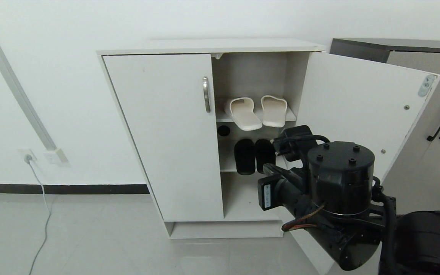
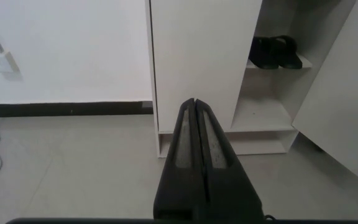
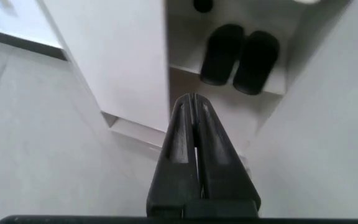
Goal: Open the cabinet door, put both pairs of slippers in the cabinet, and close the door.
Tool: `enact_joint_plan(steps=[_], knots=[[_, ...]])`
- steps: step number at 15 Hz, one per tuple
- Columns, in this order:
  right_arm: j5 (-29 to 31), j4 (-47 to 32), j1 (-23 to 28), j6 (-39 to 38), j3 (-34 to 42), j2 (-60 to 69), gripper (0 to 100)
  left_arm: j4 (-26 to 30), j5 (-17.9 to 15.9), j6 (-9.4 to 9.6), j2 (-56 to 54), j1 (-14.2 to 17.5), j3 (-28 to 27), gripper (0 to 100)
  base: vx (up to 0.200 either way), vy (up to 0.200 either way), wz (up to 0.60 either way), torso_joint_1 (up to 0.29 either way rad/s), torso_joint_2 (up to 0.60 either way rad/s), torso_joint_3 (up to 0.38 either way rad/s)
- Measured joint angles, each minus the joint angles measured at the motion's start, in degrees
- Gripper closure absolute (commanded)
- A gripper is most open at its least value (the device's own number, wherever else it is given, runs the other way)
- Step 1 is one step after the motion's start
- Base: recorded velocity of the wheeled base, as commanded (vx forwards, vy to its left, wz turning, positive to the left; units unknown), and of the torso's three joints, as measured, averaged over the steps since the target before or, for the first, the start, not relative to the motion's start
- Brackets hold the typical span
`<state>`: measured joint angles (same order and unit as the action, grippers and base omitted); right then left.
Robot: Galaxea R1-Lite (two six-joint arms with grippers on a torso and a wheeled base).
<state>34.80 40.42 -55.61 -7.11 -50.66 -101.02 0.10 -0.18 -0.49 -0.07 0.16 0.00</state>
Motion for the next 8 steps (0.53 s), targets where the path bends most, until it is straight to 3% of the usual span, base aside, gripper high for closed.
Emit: enact_joint_plan(steps=[8], knots=[[-0.60,-0.02,0.71,-0.09,0.87,-0.30,100,0.00,0.11,-0.33,0.00,-0.02,0.00,100,0.000,0.000,0.00,0.000,0.00,0.000]])
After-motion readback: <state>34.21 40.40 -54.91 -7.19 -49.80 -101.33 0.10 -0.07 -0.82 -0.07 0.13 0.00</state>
